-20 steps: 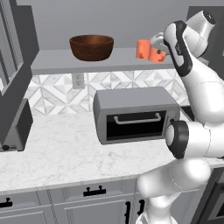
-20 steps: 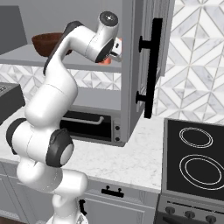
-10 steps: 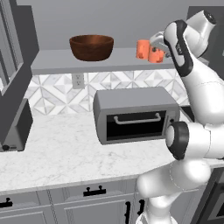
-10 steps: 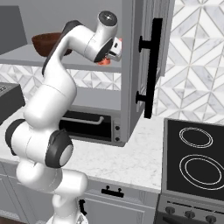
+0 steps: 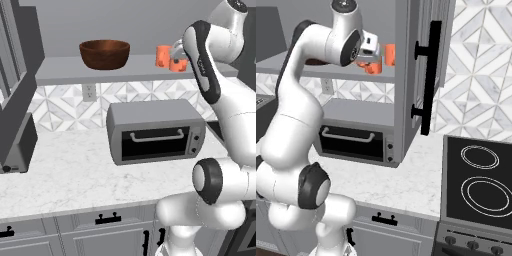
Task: Gather all objects into one cabinet and sort the glasses and bowls to opposite sides.
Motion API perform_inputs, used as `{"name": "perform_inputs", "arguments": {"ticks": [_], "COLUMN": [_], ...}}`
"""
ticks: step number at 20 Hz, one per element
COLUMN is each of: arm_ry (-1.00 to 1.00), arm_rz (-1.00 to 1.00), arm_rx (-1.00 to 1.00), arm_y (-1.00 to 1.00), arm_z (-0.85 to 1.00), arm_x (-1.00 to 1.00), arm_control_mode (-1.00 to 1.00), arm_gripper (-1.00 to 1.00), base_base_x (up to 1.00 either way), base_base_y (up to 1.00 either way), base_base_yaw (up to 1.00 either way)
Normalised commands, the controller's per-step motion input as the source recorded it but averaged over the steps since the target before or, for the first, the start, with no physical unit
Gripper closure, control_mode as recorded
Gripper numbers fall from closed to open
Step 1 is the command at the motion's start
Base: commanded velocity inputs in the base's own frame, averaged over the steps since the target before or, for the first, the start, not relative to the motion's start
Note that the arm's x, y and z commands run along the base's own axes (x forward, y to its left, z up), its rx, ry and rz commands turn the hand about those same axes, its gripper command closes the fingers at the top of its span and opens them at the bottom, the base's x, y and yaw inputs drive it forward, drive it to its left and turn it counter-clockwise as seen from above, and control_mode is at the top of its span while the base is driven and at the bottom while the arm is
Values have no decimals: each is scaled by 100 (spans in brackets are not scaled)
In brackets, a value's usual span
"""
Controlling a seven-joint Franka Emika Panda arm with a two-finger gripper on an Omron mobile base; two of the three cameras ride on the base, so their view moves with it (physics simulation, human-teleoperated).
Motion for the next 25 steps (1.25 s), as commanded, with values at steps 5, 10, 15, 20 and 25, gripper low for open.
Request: {"name": "perform_inputs", "arguments": {"ticks": [5,10,15,20,25], "arm_ry": [-6,-12,-10,-3,0], "arm_rz": [1,0,0,2,0], "arm_rx": [-15,-4,3,3,-3], "arm_y": [35,31,16,10,10], "arm_z": [2,23,37,19,-1], "arm_x": [-86,-97,-99,-98,-98], "arm_control_mode": [-100,-100,-100,-100,-100], "arm_gripper": [-100,-100,-100,-100,-100], "base_base_x": [0,0,0,0,0], "base_base_y": [0,0,0,0,0], "base_base_yaw": [0,0,0,0,0]}}
